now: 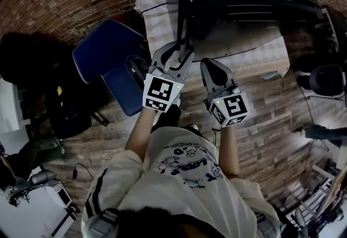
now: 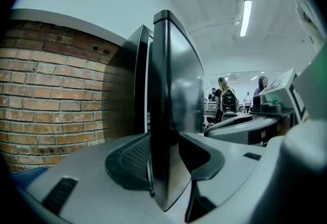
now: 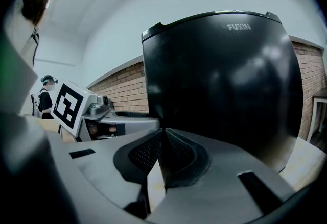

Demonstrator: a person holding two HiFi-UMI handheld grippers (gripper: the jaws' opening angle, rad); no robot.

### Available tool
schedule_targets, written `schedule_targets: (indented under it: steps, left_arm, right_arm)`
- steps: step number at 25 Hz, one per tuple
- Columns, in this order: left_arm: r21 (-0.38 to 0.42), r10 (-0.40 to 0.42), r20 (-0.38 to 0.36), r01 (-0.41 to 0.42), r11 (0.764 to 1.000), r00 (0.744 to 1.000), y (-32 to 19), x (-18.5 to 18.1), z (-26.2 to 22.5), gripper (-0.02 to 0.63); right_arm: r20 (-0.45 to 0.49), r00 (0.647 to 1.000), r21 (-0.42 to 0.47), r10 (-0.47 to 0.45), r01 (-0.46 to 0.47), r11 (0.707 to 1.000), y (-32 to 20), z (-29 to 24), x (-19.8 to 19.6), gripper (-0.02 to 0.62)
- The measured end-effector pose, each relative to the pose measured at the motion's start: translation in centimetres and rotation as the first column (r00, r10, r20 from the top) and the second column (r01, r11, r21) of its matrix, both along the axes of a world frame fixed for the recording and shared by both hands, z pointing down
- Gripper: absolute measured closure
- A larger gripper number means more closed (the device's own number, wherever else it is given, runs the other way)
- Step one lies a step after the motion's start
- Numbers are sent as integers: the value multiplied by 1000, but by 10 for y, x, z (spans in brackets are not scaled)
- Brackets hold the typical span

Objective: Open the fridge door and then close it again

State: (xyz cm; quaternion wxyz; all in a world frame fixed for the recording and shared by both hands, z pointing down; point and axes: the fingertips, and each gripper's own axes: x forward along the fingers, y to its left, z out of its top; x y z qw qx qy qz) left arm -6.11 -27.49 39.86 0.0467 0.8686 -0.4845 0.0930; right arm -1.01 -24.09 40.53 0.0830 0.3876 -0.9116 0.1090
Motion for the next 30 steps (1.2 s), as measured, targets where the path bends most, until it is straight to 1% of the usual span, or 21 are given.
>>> schedule_targets:
  steps: [5, 9, 16, 20, 24, 30]
  left_arm:
    - [-3, 6, 10, -6, 1000, 1000, -13, -7, 0, 436]
    - [1, -6, 16, 6, 1000, 1000, -21, -11, 0, 431]
    - [4, -7, 6, 7, 1000, 1000, -23, -10, 0, 430]
    - [8, -23, 1, 23, 1000, 1000, -23, -12, 1, 430]
    - [6, -67, -3, 67, 998, 998, -17, -13, 2, 439]
    - [-6, -98, -14, 98, 995, 995, 0, -7, 4, 439]
  right_arm:
    - [-4, 1000, 1, 3, -3, 1000, -7, 0, -4, 561]
    - [-1, 1000, 0, 10, -10, 1000, -11, 0, -4, 561]
    - [4, 999, 2, 35, -35, 999, -18, 0, -2, 561]
    - [16, 997, 17, 74, -74, 997, -21, -3, 1, 561]
    - [30, 992, 24, 122, -123, 992, -19, -5, 9, 561]
    - [63, 978, 6, 199, -200, 980, -13, -6, 21, 561]
